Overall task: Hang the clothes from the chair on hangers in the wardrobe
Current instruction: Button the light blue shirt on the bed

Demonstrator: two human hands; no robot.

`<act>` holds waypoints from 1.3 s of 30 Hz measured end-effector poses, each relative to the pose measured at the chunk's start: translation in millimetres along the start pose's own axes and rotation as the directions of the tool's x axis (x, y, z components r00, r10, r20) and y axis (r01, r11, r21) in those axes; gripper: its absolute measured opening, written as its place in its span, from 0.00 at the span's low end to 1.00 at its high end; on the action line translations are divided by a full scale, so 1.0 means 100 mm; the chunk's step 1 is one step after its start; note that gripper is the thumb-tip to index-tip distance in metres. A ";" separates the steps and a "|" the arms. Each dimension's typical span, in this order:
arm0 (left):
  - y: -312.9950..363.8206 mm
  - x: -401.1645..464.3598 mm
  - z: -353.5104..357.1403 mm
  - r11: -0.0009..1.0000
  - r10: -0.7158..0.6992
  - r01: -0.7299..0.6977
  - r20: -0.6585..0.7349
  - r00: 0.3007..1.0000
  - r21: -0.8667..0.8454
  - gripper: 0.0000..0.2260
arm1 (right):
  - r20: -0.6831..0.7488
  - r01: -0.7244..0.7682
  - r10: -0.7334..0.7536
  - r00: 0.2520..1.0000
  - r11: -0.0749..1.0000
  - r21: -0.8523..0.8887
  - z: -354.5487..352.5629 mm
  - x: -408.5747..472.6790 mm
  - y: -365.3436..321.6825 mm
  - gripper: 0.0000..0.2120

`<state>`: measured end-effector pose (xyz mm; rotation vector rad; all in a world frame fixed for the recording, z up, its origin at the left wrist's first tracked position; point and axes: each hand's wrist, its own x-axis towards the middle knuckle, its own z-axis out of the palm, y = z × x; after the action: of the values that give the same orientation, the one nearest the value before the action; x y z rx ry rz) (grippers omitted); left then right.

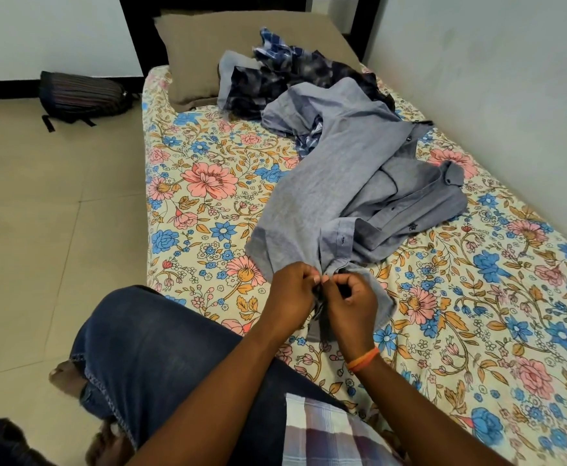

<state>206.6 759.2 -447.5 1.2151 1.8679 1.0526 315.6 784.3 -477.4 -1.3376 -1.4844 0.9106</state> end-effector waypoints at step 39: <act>-0.02 0.07 0.03 0.986 0.037 -0.035 -0.008 0.999 0.161 0.10 | 0.162 -0.281 0.245 0.956 0.922 0.267 -0.08 0.02 -0.05 0.01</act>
<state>206.3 766.0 -451.4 1.3417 1.9776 0.9440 321.9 784.7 -469.5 -1.2981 -1.2209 1.3531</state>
